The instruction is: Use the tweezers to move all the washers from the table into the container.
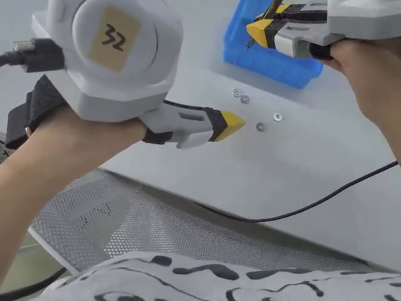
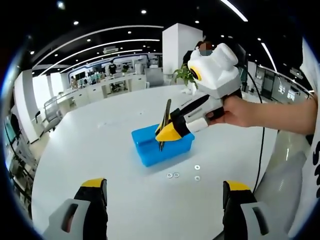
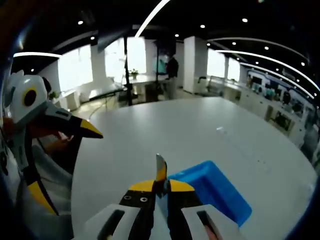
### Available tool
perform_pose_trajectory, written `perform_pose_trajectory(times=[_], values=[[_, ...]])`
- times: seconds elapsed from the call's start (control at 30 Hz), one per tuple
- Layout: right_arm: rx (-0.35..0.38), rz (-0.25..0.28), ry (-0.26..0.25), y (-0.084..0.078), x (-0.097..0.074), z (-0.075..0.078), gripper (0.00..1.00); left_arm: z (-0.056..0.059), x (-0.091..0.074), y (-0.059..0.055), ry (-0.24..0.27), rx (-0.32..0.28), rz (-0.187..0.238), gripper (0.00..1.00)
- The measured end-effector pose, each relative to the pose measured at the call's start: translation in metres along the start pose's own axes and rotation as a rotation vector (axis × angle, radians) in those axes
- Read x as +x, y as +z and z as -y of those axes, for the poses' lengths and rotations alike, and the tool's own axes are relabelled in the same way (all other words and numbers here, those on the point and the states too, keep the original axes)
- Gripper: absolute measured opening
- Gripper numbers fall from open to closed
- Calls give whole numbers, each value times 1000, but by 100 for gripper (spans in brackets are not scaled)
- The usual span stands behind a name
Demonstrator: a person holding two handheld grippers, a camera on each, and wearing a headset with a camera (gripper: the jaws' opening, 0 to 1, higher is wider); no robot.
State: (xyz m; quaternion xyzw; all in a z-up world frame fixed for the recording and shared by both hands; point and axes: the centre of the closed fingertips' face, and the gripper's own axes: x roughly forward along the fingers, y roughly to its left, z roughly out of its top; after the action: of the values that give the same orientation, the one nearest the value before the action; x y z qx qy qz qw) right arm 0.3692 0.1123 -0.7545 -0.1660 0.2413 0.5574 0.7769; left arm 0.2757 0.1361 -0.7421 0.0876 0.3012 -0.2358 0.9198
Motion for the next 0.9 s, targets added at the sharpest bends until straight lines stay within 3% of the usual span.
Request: perform_pose_trajectory(times=[0.3,0.6,0.9], values=[[40,-35,19,-22,6,-18,5,-3,3,-4,3,-18,-3,99],[23,-96,37,-45,21,-19,5,-6,5,-12,8,-21,-27,99],[31,-111,41,-51,27,-21,5,-7,6,-17,1,-26,-33,99]])
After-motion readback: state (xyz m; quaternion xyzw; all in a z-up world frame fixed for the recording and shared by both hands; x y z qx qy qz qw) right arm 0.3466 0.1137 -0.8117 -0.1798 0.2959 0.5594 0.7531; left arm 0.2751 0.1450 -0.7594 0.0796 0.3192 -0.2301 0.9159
